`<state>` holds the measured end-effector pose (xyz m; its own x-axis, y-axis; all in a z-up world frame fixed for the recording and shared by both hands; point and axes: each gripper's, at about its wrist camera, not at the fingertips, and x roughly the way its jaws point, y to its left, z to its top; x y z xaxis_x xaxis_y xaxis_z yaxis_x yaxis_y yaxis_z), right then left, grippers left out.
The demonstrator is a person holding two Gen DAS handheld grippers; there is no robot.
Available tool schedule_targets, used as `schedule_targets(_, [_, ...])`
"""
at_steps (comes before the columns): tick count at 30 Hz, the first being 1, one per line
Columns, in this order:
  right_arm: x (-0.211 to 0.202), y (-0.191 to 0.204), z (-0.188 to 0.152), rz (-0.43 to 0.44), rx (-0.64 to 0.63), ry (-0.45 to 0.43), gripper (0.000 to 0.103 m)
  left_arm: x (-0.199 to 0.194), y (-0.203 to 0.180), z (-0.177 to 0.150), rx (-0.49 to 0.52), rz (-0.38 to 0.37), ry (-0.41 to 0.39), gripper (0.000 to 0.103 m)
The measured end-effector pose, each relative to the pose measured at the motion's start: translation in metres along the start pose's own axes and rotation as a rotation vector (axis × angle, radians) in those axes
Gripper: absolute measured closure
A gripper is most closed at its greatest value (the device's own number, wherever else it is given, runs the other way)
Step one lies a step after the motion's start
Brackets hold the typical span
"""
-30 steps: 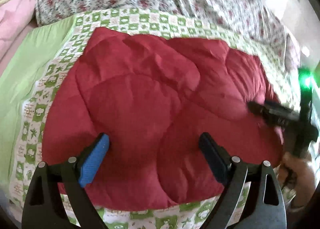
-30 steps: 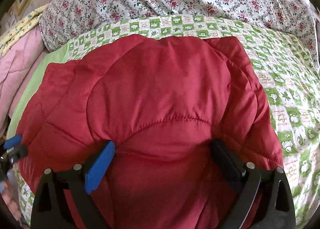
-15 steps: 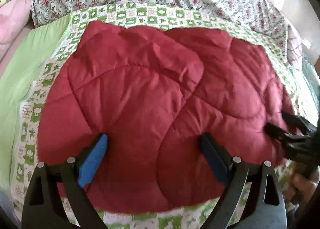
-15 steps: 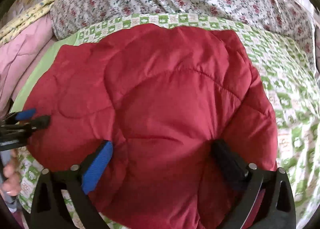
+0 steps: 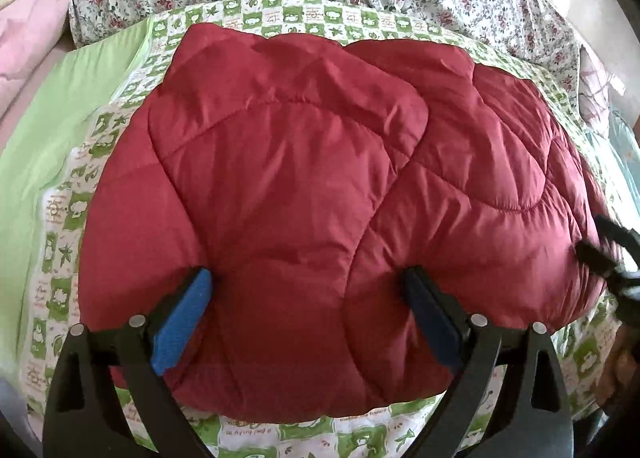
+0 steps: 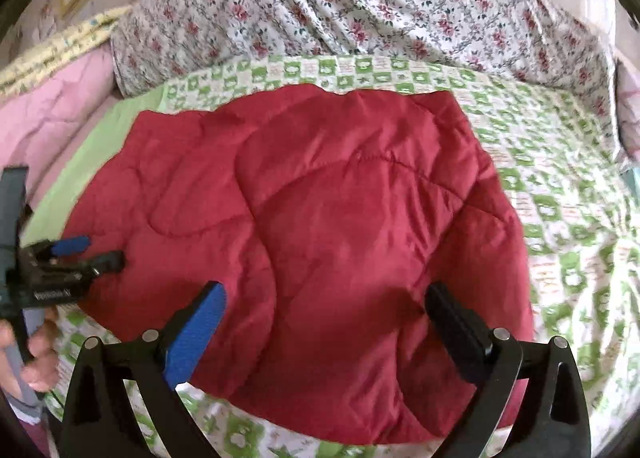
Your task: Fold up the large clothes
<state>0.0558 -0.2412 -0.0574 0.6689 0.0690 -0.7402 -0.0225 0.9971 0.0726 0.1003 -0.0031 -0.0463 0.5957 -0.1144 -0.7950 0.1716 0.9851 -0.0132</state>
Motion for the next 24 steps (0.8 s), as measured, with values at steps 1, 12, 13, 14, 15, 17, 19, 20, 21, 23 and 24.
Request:
schedule_targets(1, [0.009, -0.003, -0.004, 0.014, 0.007, 0.019, 0.003, 0.0, 0.0, -0.001, 0.003, 0.002, -0.001, 0.005])
schedule_targets(12, [0.017, -0.006, -0.006, 0.021, 0.031, 0.022, 0.0, -0.006, -0.001, -0.004, -0.001, 0.015, -0.006, 0.005])
schedule_targets(13, [0.015, -0.006, -0.007, 0.021, 0.032, 0.019, 0.0, -0.01, 0.0, -0.006, -0.012, 0.011, -0.013, 0.005])
schedule_targets(14, [0.014, -0.006, -0.007, 0.02, 0.033, 0.017, 0.0, -0.013, 0.002, -0.007, -0.019, 0.007, -0.016, 0.005])
schedule_targets(15, [0.013, -0.006, -0.007, 0.02, 0.033, 0.017, 0.0, -0.016, 0.003, -0.01, -0.026, 0.006, -0.016, 0.006])
schedule_targets(17, [0.013, -0.006, -0.007, 0.02, 0.035, 0.015, 0.0, -0.022, 0.003, -0.014, -0.03, 0.017, -0.019, 0.006])
schedule_targets(19, [0.012, -0.006, -0.008, 0.02, 0.037, 0.013, 0.0, -0.028, 0.003, -0.018, -0.026, 0.03, -0.022, 0.006])
schedule_targets(20, [0.011, -0.006, -0.007, 0.019, 0.038, 0.013, 0.0, -0.029, 0.003, -0.02, -0.021, 0.036, -0.021, 0.006])
schedule_targets(21, [0.011, -0.006, -0.007, 0.019, 0.039, 0.014, 0.0, -0.029, 0.002, -0.022, -0.017, 0.042, -0.018, 0.006])
schedule_targets(23, [0.01, -0.005, -0.008, 0.02, 0.043, 0.013, 0.0, -0.025, 0.004, -0.022, -0.017, 0.047, -0.005, 0.005])
schedule_targets(24, [0.009, -0.005, -0.008, 0.021, 0.044, 0.014, 0.0, -0.021, 0.005, -0.022, -0.02, 0.044, 0.003, 0.005])
